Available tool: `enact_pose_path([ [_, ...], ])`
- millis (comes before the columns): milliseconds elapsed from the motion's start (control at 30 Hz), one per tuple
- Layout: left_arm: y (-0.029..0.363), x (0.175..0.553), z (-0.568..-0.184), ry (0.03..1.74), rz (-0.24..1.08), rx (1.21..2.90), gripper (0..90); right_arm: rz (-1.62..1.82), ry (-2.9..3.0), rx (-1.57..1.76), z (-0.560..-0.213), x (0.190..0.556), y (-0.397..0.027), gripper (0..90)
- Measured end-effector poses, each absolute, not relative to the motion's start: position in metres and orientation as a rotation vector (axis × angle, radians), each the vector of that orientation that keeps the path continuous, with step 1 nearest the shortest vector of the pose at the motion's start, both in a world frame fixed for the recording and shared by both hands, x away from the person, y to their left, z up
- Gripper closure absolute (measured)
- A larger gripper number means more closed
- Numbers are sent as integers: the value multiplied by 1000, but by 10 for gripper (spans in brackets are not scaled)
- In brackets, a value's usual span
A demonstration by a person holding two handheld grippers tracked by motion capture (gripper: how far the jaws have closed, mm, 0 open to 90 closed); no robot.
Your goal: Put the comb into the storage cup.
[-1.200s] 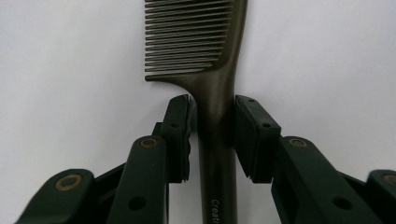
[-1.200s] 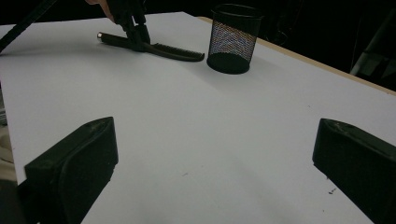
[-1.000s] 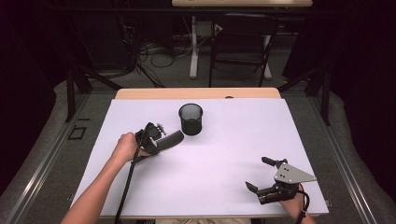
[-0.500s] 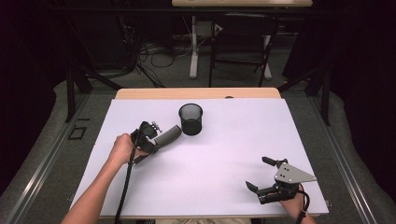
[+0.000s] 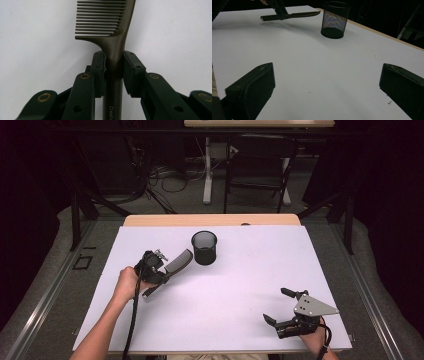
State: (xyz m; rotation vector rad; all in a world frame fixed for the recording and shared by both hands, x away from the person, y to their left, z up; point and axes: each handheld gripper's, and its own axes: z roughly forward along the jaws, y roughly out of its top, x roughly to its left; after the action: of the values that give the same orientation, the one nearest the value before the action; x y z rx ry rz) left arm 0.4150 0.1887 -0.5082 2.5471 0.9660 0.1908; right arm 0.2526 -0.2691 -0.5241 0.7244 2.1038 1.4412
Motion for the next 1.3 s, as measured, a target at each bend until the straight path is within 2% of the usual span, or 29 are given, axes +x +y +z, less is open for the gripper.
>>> enact_pose_path([
  [433, 204, 404, -505, 959, 231, 2359, 724, 1432, 2112, 733, -524, 252, -269, 0],
  [1300, 205, 392, -501, 968, 341, 2176, 725, 1430, 2113, 735, -525, 253, -269, 0],
])
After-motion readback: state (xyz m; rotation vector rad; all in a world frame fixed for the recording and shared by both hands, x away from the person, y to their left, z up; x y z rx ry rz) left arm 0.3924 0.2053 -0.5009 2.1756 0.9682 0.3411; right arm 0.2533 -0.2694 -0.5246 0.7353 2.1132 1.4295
